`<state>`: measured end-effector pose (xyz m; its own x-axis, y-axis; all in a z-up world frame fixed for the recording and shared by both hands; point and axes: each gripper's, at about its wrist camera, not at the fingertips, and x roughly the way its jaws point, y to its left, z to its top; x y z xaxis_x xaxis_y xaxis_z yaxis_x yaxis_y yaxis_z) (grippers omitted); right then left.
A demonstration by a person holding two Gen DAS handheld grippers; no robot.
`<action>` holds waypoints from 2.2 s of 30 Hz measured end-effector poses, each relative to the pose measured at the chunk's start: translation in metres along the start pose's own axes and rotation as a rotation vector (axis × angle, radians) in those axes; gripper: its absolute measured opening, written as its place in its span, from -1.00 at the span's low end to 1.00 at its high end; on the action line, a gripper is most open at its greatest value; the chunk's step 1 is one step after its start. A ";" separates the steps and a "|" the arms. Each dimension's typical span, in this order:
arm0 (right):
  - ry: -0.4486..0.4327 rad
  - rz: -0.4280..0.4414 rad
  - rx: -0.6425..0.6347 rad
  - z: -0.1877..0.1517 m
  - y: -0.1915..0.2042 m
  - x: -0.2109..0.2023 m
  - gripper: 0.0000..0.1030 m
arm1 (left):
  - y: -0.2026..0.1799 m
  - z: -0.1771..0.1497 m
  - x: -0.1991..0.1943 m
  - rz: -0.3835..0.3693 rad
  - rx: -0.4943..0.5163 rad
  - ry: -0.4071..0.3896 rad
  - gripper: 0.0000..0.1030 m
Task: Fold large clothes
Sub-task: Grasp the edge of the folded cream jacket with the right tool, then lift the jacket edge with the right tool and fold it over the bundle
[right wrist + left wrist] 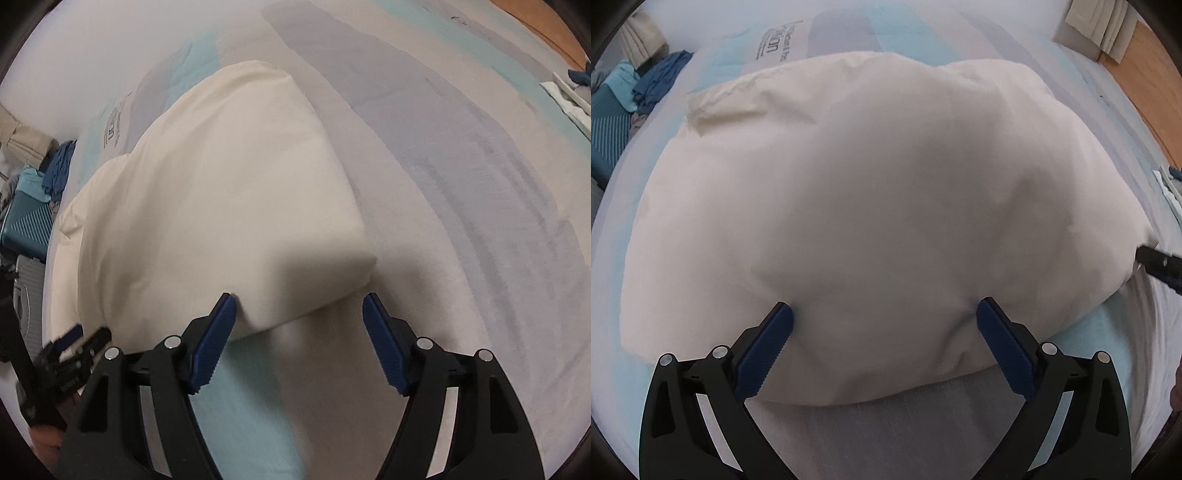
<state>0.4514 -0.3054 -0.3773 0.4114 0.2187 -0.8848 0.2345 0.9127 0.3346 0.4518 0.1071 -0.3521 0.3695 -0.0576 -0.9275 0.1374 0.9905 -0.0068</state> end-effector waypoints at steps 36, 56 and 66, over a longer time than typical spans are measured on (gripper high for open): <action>-0.089 0.238 0.173 0.033 0.014 -0.010 -0.64 | 0.009 -0.006 0.022 -0.050 -0.013 0.015 0.91; -0.149 0.248 -0.102 0.046 0.078 -0.036 -0.68 | 0.026 0.078 0.039 -0.020 -0.063 0.044 0.91; -0.157 0.271 -0.174 0.046 0.094 -0.039 -0.68 | 0.021 0.097 0.025 0.036 -0.059 -0.017 0.77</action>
<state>0.4981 -0.2437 -0.2963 0.5712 0.4173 -0.7068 -0.0494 0.8770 0.4779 0.5533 0.1143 -0.3392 0.3889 -0.0232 -0.9210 0.0693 0.9976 0.0041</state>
